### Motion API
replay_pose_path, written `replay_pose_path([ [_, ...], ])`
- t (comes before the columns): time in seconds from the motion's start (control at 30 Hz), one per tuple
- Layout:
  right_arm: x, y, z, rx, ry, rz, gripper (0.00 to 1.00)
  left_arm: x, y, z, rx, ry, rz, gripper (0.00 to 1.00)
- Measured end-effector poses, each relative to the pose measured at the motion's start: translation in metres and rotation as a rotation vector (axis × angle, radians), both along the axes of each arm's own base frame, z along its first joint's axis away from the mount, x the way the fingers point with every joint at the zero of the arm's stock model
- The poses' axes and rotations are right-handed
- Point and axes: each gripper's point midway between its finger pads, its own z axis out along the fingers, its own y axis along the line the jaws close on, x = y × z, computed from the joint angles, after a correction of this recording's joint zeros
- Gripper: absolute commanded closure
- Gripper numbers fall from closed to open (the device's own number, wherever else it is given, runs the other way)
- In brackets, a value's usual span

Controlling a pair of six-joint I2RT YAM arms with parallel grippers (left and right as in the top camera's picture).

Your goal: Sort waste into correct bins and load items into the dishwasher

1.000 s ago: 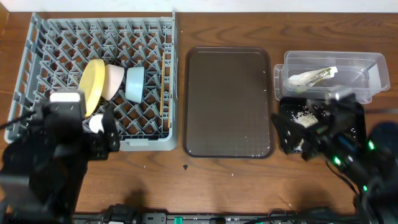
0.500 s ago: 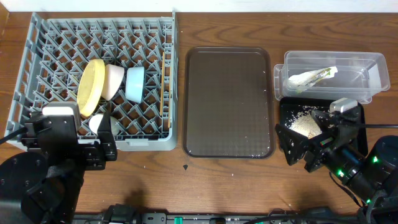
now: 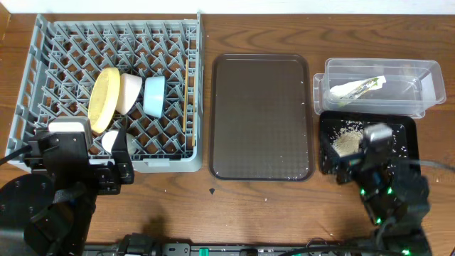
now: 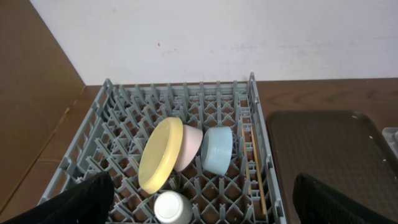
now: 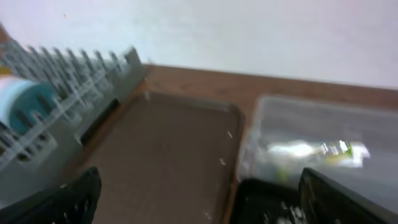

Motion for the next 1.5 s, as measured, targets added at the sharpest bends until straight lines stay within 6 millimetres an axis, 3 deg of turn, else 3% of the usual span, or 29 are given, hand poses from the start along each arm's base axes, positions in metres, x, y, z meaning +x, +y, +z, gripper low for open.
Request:
replay_pose_path([
  [0.3,-0.021,-0.016,-0.041,-0.001,-0.159,-0.061,0.01,0.000,0.000,0.000,-0.001,0.001,-0.002,0.08],
  [0.53,-0.011,-0.020,-0.050,0.006,-0.277,-0.078,0.01,0.000,0.000,0.000,-0.001,0.002,-0.002,0.08],
  [0.83,-0.010,-0.020,-0.073,0.000,-0.213,-0.080,0.01,0.000,0.000,0.000,-0.001,0.002,-0.002,0.08],
  [1.5,-0.010,-0.020,-0.074,-0.001,-0.207,-0.080,0.01,0.000,0.000,0.000,-0.001,0.001,-0.002,0.07],
])
